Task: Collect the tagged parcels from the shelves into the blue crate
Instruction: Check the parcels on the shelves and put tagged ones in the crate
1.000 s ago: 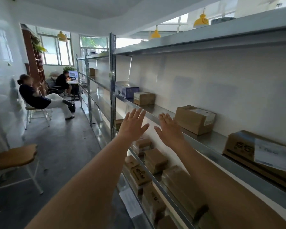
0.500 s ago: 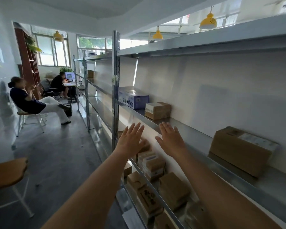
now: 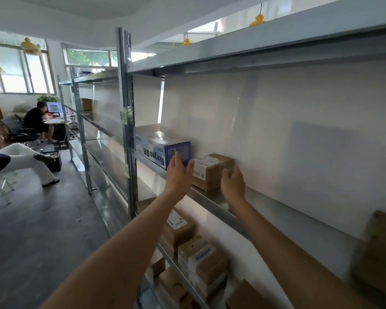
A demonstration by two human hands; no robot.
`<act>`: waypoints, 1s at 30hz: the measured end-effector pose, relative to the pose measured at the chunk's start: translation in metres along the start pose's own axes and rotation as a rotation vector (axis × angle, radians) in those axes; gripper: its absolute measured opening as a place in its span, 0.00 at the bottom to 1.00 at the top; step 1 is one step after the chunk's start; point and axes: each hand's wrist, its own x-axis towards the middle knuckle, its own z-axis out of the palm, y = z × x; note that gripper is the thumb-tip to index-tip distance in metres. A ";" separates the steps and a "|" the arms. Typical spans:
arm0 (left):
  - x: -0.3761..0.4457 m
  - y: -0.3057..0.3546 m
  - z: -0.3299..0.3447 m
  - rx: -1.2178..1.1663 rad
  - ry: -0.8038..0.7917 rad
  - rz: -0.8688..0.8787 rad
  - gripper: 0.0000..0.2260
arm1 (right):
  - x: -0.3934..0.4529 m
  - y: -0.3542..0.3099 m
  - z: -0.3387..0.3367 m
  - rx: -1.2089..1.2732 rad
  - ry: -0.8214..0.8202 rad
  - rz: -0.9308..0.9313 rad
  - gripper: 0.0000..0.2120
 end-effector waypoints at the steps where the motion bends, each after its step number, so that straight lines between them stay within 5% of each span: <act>1: 0.012 0.000 0.006 -0.154 0.019 -0.058 0.29 | 0.001 -0.001 0.010 0.048 0.038 0.023 0.22; 4: 0.050 -0.008 0.022 -0.523 -0.020 -0.235 0.25 | 0.007 -0.003 0.031 0.159 0.131 0.114 0.20; 7: 0.068 -0.018 0.032 -0.602 -0.139 -0.339 0.25 | 0.012 -0.004 0.039 0.186 0.203 0.183 0.18; 16: 0.040 -0.023 0.009 -0.941 -0.351 -0.302 0.17 | -0.002 0.001 0.050 0.249 0.252 0.077 0.18; 20: 0.036 -0.032 0.009 -0.997 -0.396 -0.185 0.15 | -0.019 -0.003 0.050 0.282 0.278 0.013 0.18; 30: 0.045 -0.020 0.007 -0.968 -0.538 -0.203 0.19 | -0.027 -0.023 0.021 0.071 0.439 0.110 0.18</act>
